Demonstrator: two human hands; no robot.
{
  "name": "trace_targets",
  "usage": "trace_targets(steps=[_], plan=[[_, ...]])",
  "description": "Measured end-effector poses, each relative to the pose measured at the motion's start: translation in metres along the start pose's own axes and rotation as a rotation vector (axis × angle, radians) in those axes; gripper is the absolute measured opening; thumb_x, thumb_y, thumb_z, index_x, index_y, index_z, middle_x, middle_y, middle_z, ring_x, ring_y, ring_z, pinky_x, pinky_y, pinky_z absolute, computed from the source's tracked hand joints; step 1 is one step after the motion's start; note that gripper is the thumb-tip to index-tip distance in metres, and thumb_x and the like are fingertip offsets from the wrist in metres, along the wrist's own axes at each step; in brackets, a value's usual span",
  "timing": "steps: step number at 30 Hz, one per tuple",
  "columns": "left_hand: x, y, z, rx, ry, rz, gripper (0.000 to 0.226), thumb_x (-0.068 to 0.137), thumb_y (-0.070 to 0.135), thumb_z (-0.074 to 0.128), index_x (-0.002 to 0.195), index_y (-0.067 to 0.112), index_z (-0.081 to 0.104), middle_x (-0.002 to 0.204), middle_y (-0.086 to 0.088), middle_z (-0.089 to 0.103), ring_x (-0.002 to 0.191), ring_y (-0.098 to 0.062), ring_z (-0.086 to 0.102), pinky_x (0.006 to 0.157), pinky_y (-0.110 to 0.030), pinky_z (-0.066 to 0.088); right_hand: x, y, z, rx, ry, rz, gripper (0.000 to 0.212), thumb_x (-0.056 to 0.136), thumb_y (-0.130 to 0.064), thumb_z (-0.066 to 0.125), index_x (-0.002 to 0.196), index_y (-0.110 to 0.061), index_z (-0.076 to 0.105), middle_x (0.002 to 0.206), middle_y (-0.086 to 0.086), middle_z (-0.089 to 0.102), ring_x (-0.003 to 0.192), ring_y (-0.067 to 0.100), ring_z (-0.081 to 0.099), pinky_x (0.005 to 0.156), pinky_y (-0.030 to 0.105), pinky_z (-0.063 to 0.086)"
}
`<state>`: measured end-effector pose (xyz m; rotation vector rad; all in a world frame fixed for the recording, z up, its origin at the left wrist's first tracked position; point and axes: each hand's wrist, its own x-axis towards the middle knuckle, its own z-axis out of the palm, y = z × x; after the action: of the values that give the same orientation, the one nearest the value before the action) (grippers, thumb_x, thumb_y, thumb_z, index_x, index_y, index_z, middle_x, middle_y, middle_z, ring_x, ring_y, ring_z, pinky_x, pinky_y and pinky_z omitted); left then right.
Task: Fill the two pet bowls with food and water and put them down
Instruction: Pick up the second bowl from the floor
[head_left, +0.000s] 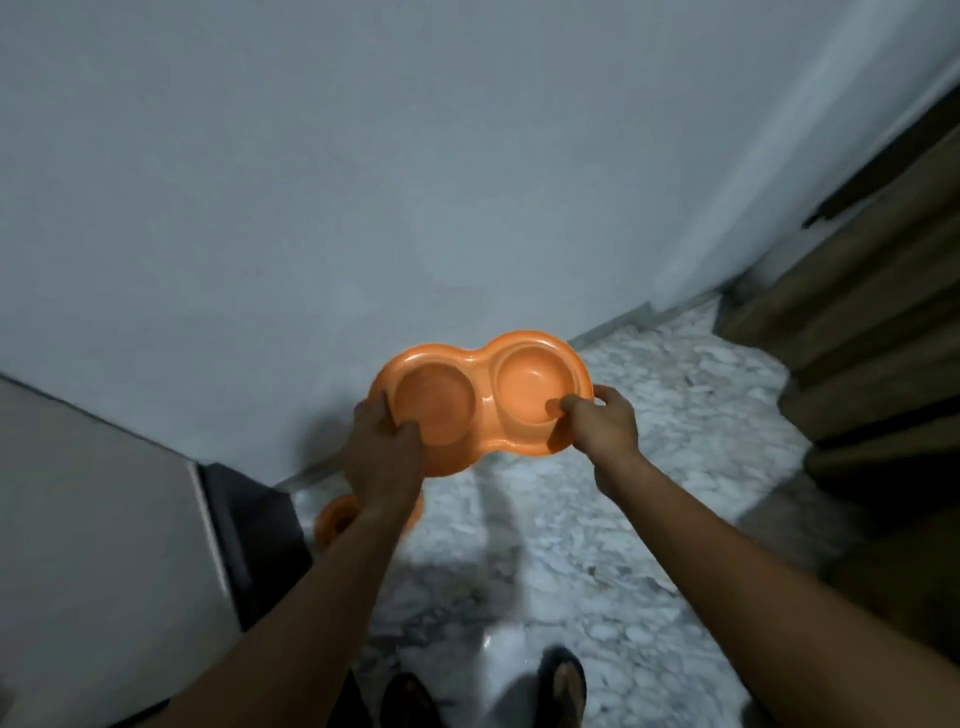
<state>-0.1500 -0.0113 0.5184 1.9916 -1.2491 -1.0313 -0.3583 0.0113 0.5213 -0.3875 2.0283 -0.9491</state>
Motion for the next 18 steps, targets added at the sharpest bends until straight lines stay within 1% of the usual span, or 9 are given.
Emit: trace_targets(steps=[2, 4, 6, 8, 9, 11, 13, 15, 18], plan=[[-0.038, 0.033, -0.054, -0.033, 0.013, -0.002, 0.062, 0.069, 0.030, 0.045, 0.128, 0.016, 0.060, 0.117, -0.015, 0.065, 0.109, -0.039, 0.059, 0.093, -0.041, 0.044, -0.061, -0.032, -0.020, 0.030, 0.000, -0.037, 0.041, 0.082, -0.020, 0.070, 0.120, -0.021, 0.056, 0.098, -0.007, 0.060, 0.104, 0.026, 0.063, 0.096, 0.049, 0.054], [-0.076, 0.057, -0.104, -0.086, 0.046, 0.012, 0.059, 0.074, 0.031, 0.051, 0.130, 0.017, 0.060, 0.121, -0.013, 0.065, 0.114, -0.038, 0.058, 0.096, -0.039, 0.043, -0.118, -0.057, -0.039, 0.038, -0.009, -0.093, 0.036, 0.081, -0.021, 0.069, 0.115, -0.022, 0.057, 0.103, -0.002, 0.064, 0.101, 0.025, 0.064, 0.093, 0.048, 0.056], [-0.112, 0.068, -0.156, -0.136, 0.093, 0.048, 0.061, 0.075, 0.031, 0.054, 0.136, 0.022, 0.058, 0.124, -0.007, 0.065, 0.118, -0.036, 0.056, 0.099, -0.038, 0.042, -0.177, -0.078, -0.054, 0.034, -0.034, -0.141, 0.039, 0.079, -0.025, 0.070, 0.116, -0.018, 0.061, 0.108, 0.002, 0.066, 0.099, 0.024, 0.064, 0.090, 0.048, 0.058], [-0.141, 0.071, -0.203, -0.162, 0.119, 0.098, 0.057, 0.083, 0.025, 0.060, 0.139, 0.021, 0.056, 0.129, -0.004, 0.064, 0.122, -0.034, 0.055, 0.102, -0.039, 0.041, -0.224, -0.088, -0.061, 0.032, -0.074, -0.190, 0.046, 0.078, -0.028, 0.071, 0.121, -0.015, 0.063, 0.113, 0.005, 0.066, 0.099, 0.024, 0.064, 0.086, 0.045, 0.059], [-0.157, 0.070, -0.228, -0.181, 0.140, 0.131, 0.056, 0.084, 0.022, 0.062, 0.139, 0.020, 0.056, 0.130, -0.004, 0.064, 0.122, -0.033, 0.055, 0.102, -0.038, 0.041, -0.250, -0.092, -0.064, 0.036, -0.108, -0.221, 0.046, 0.079, -0.028, 0.071, 0.122, -0.015, 0.063, 0.115, 0.006, 0.066, 0.099, 0.024, 0.065, 0.084, 0.044, 0.059], [-0.182, 0.067, -0.269, -0.214, 0.181, 0.159, 0.058, 0.081, 0.025, 0.062, 0.138, 0.019, 0.057, 0.129, -0.007, 0.065, 0.120, -0.032, 0.057, 0.101, -0.038, 0.043, -0.289, -0.095, -0.066, 0.044, -0.166, -0.274, 0.044, 0.081, -0.028, 0.072, 0.122, -0.014, 0.063, 0.116, 0.009, 0.066, 0.101, 0.027, 0.066, 0.083, 0.042, 0.060], [-0.213, 0.062, -0.312, -0.233, 0.227, 0.197, 0.059, 0.078, 0.029, 0.061, 0.137, 0.020, 0.058, 0.126, -0.008, 0.066, 0.117, -0.033, 0.058, 0.099, -0.039, 0.045, -0.331, -0.091, -0.065, 0.063, -0.208, -0.319, 0.050, 0.081, -0.028, 0.073, 0.127, -0.015, 0.060, 0.121, 0.010, 0.065, 0.105, 0.030, 0.066, 0.083, 0.042, 0.060], [-0.243, 0.052, -0.355, -0.236, 0.264, 0.217, 0.055, 0.082, 0.024, 0.065, 0.137, 0.021, 0.058, 0.124, -0.007, 0.066, 0.116, -0.032, 0.058, 0.097, -0.037, 0.045, -0.375, -0.085, -0.060, 0.077, -0.243, -0.365, 0.057, 0.081, -0.029, 0.074, 0.134, -0.016, 0.057, 0.126, 0.010, 0.063, 0.109, 0.031, 0.064, 0.082, 0.042, 0.059], [-0.284, 0.028, -0.421, -0.240, 0.306, 0.203, 0.057, 0.083, 0.021, 0.066, 0.139, 0.023, 0.057, 0.128, -0.005, 0.065, 0.120, -0.029, 0.057, 0.094, -0.032, 0.043, -0.442, -0.076, -0.043, 0.088, -0.314, -0.396, 0.052, 0.084, -0.026, 0.073, 0.133, -0.017, 0.058, 0.127, 0.009, 0.062, 0.110, 0.030, 0.064, 0.074, 0.036, 0.057]])
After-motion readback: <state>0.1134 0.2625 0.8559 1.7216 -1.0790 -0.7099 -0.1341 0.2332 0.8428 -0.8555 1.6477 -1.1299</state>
